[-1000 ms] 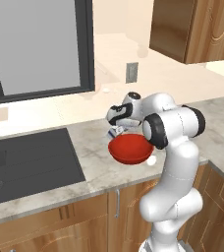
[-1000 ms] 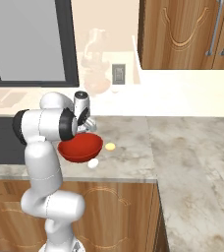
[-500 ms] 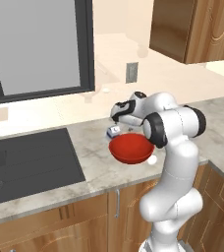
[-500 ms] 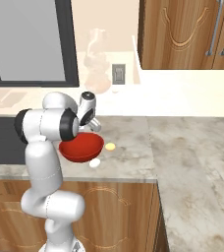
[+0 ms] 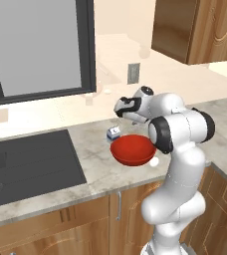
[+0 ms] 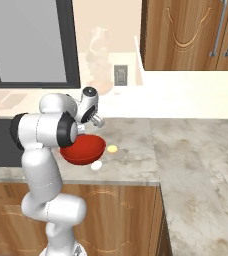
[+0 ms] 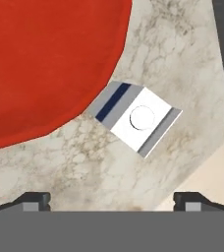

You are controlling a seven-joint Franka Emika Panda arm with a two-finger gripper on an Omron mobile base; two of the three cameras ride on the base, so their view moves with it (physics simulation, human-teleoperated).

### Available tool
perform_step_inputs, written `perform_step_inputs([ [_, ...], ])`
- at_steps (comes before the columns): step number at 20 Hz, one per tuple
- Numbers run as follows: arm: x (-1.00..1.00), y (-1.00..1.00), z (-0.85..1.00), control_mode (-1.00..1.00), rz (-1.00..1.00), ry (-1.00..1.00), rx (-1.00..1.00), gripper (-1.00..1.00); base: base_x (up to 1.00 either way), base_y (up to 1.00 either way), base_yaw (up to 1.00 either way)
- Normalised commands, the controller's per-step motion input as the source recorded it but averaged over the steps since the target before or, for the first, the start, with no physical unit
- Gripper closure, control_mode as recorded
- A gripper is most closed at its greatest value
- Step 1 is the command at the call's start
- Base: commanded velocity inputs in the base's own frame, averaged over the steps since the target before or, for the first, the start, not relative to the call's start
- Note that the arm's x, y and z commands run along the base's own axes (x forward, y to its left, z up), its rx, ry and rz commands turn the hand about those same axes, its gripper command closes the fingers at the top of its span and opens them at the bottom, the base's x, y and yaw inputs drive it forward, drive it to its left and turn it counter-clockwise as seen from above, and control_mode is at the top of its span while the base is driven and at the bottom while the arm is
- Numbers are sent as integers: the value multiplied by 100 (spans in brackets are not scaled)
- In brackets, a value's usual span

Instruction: Gather the eggs and milk located in the vicinity of the sink area and place them right next to the bowl.

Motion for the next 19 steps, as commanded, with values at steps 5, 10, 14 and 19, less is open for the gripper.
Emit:
perform_step_inputs([
  [5,-1,-44,53,-100,0,2,0,-100,0,0,0],
  [10,-10,-60,28,-100,0,23,-1,-100,0,0,0],
  [14,-34,-50,11,-100,-2,28,-4,-100,0,0,0],
  [19,-59,-18,3,-100,-6,22,-7,-100,0,0,0],
])
